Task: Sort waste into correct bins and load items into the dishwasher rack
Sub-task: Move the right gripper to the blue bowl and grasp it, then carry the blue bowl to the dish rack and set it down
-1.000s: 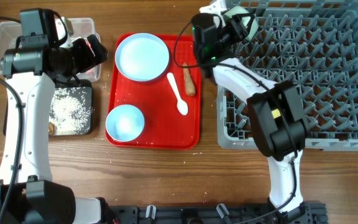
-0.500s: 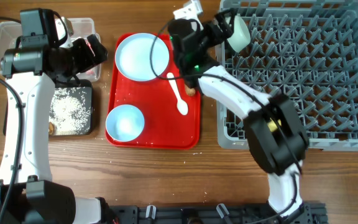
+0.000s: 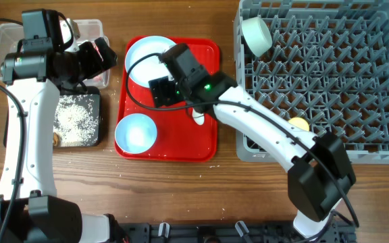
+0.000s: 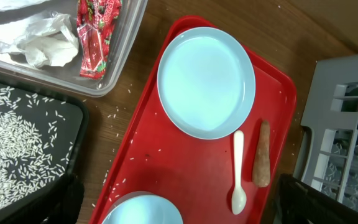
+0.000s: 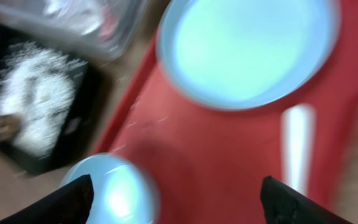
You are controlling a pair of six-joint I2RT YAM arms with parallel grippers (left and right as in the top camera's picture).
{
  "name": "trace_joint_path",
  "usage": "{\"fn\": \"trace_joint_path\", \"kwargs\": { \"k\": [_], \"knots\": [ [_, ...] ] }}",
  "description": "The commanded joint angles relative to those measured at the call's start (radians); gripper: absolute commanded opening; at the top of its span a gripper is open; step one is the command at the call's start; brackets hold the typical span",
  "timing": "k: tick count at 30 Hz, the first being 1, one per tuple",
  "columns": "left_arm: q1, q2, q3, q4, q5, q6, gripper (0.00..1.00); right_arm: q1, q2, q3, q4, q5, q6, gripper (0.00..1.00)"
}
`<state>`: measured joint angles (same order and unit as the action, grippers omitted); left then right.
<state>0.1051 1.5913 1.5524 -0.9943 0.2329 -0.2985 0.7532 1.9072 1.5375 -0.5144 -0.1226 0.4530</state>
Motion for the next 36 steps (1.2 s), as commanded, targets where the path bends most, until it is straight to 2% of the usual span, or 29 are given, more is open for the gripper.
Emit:
{"fn": "trace_joint_path", "kwargs": {
  "k": [1,7,10,14,15,16,20,23,26,30,32,36],
  "knots": [
    [0.005,0.0,0.006,0.002,0.001,0.002,1.0,0.053,0.066,-0.056,0.006,-0.119,0.251,0.72],
    [0.005,0.0,0.006,0.002,0.001,0.002,1.0,0.096,0.172,-0.067,0.004,-0.118,0.31,0.53],
    [0.005,0.0,0.006,0.002,0.001,0.002,1.0,0.097,0.204,-0.067,-0.01,-0.118,0.31,0.34],
    [0.005,0.0,0.006,0.002,0.001,0.002,1.0,0.091,0.204,-0.067,-0.014,-0.118,0.31,0.17],
    [0.005,0.0,0.006,0.002,0.001,0.002,1.0,0.087,0.204,-0.067,-0.016,-0.118,0.31,0.08],
    [0.005,0.0,0.006,0.002,0.001,0.002,1.0,0.083,0.204,-0.067,-0.018,-0.118,0.31,0.04],
    [0.005,0.0,0.006,0.002,0.001,0.002,1.0,0.051,0.166,-0.066,-0.048,-0.121,0.303,0.04],
    [0.005,0.0,0.006,0.002,0.001,0.002,1.0,0.01,0.068,-0.066,-0.099,-0.084,0.245,0.04],
    [0.005,0.0,0.006,0.002,0.001,0.002,1.0,-0.055,-0.116,-0.063,-0.21,0.087,0.219,0.04],
    [0.005,0.0,0.006,0.002,0.001,0.002,1.0,-0.122,-0.325,-0.063,-0.378,0.686,0.251,0.05],
    [0.005,0.0,0.006,0.002,0.001,0.002,1.0,-0.136,-0.357,-0.063,-0.484,1.025,0.252,0.04],
    [0.005,0.0,0.006,0.002,0.001,0.002,1.0,-0.158,-0.311,-0.065,-0.608,1.275,0.203,0.04]
  ]
}}
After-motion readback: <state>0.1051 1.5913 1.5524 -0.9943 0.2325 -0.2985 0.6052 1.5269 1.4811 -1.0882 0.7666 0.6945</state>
